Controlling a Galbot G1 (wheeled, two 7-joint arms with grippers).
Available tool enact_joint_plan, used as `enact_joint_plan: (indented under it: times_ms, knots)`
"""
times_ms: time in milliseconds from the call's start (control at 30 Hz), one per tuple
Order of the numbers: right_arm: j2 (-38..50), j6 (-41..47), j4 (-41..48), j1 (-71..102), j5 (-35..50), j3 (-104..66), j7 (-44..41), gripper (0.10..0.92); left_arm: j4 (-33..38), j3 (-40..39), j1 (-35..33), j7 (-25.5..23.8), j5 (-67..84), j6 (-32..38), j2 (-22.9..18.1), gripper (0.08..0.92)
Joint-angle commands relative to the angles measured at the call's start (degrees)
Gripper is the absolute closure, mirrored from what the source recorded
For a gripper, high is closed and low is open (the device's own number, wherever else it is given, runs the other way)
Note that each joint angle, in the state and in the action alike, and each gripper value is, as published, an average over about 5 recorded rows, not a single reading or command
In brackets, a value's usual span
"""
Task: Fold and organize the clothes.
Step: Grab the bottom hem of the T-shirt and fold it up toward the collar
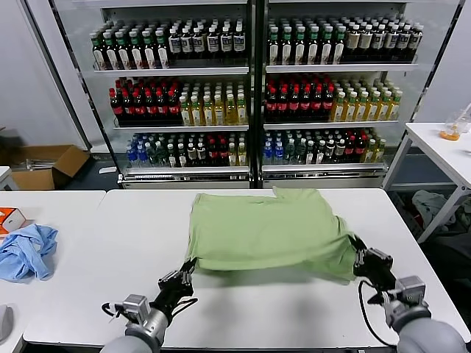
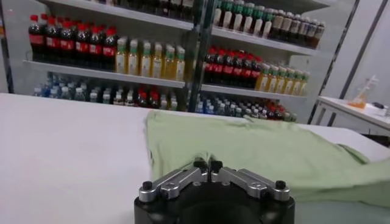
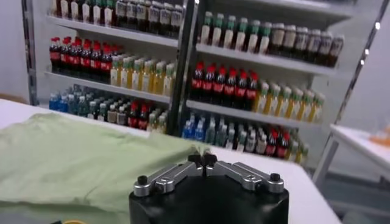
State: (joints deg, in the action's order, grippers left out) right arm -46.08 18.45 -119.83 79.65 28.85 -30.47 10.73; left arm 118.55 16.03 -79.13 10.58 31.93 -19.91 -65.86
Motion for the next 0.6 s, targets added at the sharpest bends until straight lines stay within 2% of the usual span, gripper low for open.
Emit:
enact_joint_plan:
  times_ms: [33, 333, 467, 600]
  knots:
    - [1.63, -0.28, 8.38, -10.90, -3.57, 6.59, -0.98, 0.920, -8.91, -3.19, 9.65, 0.21, 2.18, -0.14, 1.03, 0.915]
    - [-0.90, 0.40, 10.33, -11.38, -6.81, 9.77, -1.18, 0.900, -10.44, -3.30, 11.22, 0.59, 3.25, 0.01, -0.10, 0.915]
    - [-1.66, 0.62, 10.33, -10.87, -7.85, 9.94, -1.54, 0.786, -11.40, -3.43, 12.12, 1.03, 3.57, 0.16, -1.03, 0.899]
    - [-2.20, 0.52, 8.88, -8.81, -8.31, 8.41, -2.01, 0.682, -11.02, -3.00, 11.63, 1.44, 3.61, 0.33, -1.52, 0.808]
